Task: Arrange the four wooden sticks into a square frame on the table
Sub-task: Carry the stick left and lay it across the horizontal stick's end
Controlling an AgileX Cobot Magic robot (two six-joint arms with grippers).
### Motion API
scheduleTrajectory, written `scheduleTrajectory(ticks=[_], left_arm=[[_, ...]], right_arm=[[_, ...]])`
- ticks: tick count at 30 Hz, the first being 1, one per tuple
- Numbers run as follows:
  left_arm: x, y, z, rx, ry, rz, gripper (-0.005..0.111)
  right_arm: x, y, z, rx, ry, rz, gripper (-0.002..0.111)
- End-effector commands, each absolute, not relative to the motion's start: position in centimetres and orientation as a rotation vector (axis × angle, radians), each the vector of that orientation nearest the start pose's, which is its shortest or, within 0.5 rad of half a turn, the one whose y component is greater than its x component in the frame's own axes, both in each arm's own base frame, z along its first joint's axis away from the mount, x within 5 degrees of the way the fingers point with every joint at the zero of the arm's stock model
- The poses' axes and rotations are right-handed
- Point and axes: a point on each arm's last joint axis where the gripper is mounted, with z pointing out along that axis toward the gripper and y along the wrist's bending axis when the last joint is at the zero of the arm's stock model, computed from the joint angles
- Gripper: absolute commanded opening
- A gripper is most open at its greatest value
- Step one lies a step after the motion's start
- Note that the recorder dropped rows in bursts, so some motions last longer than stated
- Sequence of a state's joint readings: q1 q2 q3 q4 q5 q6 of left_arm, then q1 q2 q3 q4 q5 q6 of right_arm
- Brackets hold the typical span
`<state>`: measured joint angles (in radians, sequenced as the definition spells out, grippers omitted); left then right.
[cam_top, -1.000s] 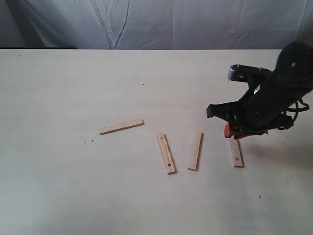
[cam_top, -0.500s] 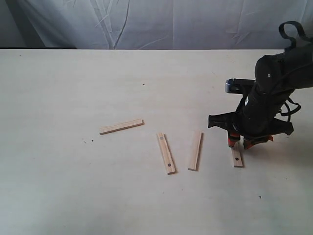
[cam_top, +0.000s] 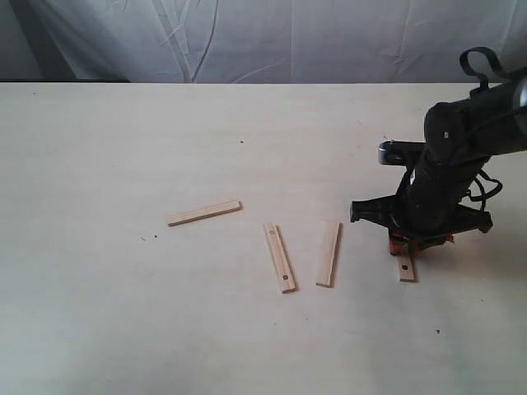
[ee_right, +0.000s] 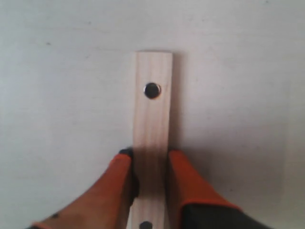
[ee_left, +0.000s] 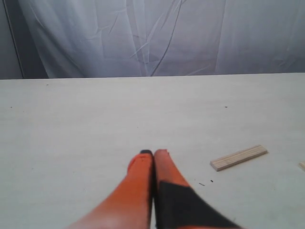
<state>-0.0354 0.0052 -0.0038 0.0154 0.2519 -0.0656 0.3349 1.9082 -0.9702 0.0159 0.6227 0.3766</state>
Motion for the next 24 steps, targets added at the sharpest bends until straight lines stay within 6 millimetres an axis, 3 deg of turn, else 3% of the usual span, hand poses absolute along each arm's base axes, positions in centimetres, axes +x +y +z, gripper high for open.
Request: scheduleTrajectory(ticks=[1, 4, 5, 8, 10, 12, 17, 24], left_arm=[[5.5, -0.1, 19.1, -0.019, 1.723, -0.057, 0.000], [5.5, -0.1, 19.1, -0.019, 1.723, -0.057, 0.000], [5.5, -0.1, 19.1, -0.019, 1.723, -0.057, 0.000], [5.5, -0.1, 19.1, -0.019, 1.723, -0.057, 0.000], [5.5, -0.1, 19.1, -0.019, 1.723, -0.057, 0.000], [5.5, -0.1, 19.1, -0.019, 1.723, -0.057, 0.000], [5.5, -0.1, 19.1, -0.019, 1.723, -0.057, 0.000], [5.5, -0.1, 19.1, -0.019, 1.723, -0.057, 0.000]], right_arm=[[30.6, 10.9, 12.3, 0.068, 3.022, 0.077, 0.000], [32.0, 11.5, 15.3, 0.067, 2.996, 0.096, 0.000], [32.9, 12.6, 17.1, 0.039, 2.969, 0.120, 0.000], [33.8, 17.4, 20.3, -0.121, 2.893, 0.185, 0.000], [33.7, 21.3, 20.9, -0.243, 2.879, 0.233, 0.000], [33.4, 25.2, 20.4, -0.360, 2.896, 0.258, 0.000], [33.4, 30.6, 18.4, -0.516, 2.943, 0.228, 0.000], [33.7, 32.5, 14.7, -0.555, 3.023, 0.161, 0.000]])
